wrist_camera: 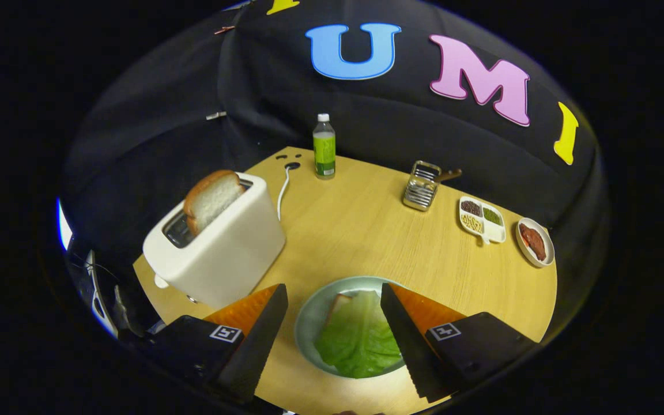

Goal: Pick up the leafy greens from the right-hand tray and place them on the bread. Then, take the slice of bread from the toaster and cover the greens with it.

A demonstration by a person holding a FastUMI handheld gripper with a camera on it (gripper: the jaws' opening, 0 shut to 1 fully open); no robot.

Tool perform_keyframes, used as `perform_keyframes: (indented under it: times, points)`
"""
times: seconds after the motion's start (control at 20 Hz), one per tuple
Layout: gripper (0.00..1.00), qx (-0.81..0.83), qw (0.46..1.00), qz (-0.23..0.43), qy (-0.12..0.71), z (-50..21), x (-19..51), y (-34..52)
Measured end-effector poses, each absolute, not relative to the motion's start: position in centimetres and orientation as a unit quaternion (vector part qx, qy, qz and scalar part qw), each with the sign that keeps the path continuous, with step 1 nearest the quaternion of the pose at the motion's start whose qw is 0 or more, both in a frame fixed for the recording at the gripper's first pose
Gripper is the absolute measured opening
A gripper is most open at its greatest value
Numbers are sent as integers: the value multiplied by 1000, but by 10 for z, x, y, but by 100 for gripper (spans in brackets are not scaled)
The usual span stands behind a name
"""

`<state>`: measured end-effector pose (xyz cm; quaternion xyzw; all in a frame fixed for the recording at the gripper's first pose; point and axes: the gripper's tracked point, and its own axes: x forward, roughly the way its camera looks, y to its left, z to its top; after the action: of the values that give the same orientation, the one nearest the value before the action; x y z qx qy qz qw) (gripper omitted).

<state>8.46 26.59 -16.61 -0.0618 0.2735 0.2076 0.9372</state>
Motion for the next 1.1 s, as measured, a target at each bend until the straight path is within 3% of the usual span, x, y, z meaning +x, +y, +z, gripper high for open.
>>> perform_keyframes:
  times: [0.55,1.1]
  points:
    - [100,-48,931,282,229,-99,91,375]
    - [100,-101,920,286,250,-140,117,439]
